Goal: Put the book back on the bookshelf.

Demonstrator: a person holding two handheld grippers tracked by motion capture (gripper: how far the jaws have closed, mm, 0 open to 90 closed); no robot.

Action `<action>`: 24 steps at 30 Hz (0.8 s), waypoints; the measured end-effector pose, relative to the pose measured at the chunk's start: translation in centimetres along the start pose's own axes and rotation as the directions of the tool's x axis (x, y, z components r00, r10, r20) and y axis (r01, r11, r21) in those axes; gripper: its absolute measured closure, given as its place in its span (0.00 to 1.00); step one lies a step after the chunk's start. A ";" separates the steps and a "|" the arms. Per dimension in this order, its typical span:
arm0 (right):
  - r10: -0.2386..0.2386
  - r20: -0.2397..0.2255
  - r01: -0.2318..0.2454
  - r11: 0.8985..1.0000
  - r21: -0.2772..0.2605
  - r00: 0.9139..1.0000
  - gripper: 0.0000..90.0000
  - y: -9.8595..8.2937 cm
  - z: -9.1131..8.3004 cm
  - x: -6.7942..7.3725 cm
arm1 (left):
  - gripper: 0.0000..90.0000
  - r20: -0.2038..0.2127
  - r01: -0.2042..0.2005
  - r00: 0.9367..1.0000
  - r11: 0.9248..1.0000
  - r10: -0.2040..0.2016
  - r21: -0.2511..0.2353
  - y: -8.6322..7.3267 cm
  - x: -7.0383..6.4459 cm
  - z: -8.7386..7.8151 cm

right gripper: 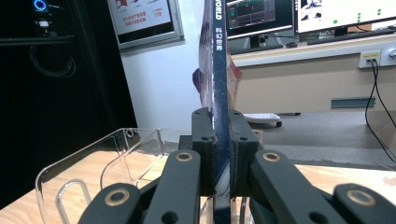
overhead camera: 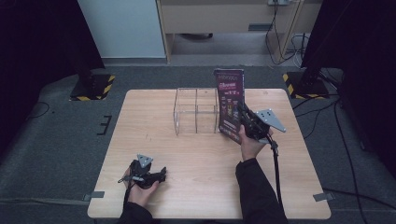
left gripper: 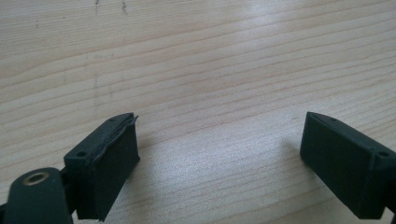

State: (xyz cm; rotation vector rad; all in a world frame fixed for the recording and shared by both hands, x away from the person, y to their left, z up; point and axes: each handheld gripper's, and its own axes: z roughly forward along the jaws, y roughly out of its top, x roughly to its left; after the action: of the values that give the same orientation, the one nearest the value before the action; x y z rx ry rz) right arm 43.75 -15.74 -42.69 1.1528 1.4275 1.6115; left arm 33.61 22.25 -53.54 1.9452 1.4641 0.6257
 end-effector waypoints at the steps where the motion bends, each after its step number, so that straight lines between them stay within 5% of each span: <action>1: -0.006 0.000 0.006 1.000 0.002 1.000 0.94 -0.2 -0.1 0.0 | 0.12 0.000 0.000 1.000 1.000 0.000 0.000 0.0 0.0 0.0; 15: -0.069 -0.004 0.069 0.997 0.029 0.998 0.93 -0.8 -1.4 0.1 | 0.11 -0.001 0.000 1.000 1.000 0.000 0.000 0.0 0.0 0.0; 24: -0.120 -0.025 0.122 0.986 0.113 0.992 0.90 -0.6 -2.5 -0.1 | 0.11 -0.001 0.002 1.000 1.000 -0.002 -0.002 0.0 0.0 0.0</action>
State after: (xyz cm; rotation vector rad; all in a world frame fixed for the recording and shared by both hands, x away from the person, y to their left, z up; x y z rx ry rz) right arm 41.45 -16.71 -43.31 1.0957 1.5880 1.4758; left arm 33.62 22.23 -53.56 1.9418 1.4653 0.6268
